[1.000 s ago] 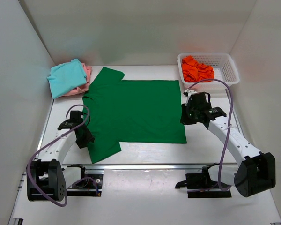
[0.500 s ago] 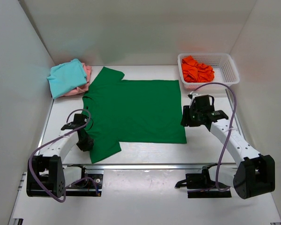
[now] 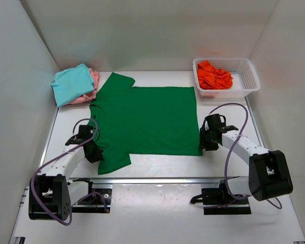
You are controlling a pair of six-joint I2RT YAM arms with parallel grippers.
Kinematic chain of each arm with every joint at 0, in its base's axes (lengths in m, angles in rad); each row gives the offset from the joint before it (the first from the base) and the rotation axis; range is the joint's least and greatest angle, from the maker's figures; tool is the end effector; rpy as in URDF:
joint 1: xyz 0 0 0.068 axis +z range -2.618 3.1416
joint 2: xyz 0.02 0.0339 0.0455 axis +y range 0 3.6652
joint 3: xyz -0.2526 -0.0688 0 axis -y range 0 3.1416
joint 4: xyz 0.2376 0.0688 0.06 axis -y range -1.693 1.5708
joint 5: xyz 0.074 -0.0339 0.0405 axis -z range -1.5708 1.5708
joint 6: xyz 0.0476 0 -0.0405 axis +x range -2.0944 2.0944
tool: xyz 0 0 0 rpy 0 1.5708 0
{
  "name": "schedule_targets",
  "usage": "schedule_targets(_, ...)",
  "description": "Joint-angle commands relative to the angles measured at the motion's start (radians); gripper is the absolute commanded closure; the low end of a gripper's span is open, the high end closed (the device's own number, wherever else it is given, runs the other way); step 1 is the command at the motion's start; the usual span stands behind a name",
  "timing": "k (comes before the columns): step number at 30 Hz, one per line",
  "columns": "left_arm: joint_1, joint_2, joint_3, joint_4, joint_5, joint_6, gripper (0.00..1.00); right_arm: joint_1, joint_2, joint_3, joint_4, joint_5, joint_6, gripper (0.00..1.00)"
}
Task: Fold and stack the t-shirts
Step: Grap the side of the flattened tshirt closest away from the robot with both arms
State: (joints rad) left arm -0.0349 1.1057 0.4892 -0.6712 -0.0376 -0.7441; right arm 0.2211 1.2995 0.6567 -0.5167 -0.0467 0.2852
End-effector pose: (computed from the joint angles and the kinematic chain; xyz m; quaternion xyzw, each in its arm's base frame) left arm 0.1692 -0.0041 0.1341 -0.3462 0.9273 -0.0363 0.1376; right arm 0.2210 0.0520 0.1510 0.0266 0.9783 0.0733 0.1919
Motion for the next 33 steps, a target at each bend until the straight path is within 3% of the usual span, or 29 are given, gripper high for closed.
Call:
schedule_targets(1,-0.008,-0.023,-0.015,0.002,0.027,0.018,1.00,0.029,0.018,0.008,-0.002,0.077,0.069,0.65)
schedule_targets(7,0.004,-0.041,-0.027,0.005,0.033,0.025,1.00,0.070,0.052,-0.032,-0.003,0.035,0.115,0.68)
schedule_targets(8,-0.003,-0.049,-0.023,0.005,0.036,0.026,1.00,0.076,0.058,-0.038,0.000,0.012,0.121,0.73)
schedule_targets(10,0.006,-0.056,-0.014,-0.011,0.030,0.028,1.00,0.078,0.064,-0.042,-0.005,-0.011,0.132,1.00)
schedule_targets(18,0.016,-0.080,0.159,-0.018,-0.034,0.012,1.00,0.020,0.000,0.001,-0.072,-0.044,0.109,0.99)
schedule_targets(25,0.029,0.058,0.345,0.047,-0.070,0.034,1.00,-0.022,0.064,0.148,-0.124,-0.076,0.052,1.00)
schedule_targets(33,0.032,0.187,0.413,0.131,-0.032,0.042,1.00,-0.055,0.149,0.270,-0.138,-0.076,0.026,1.00)
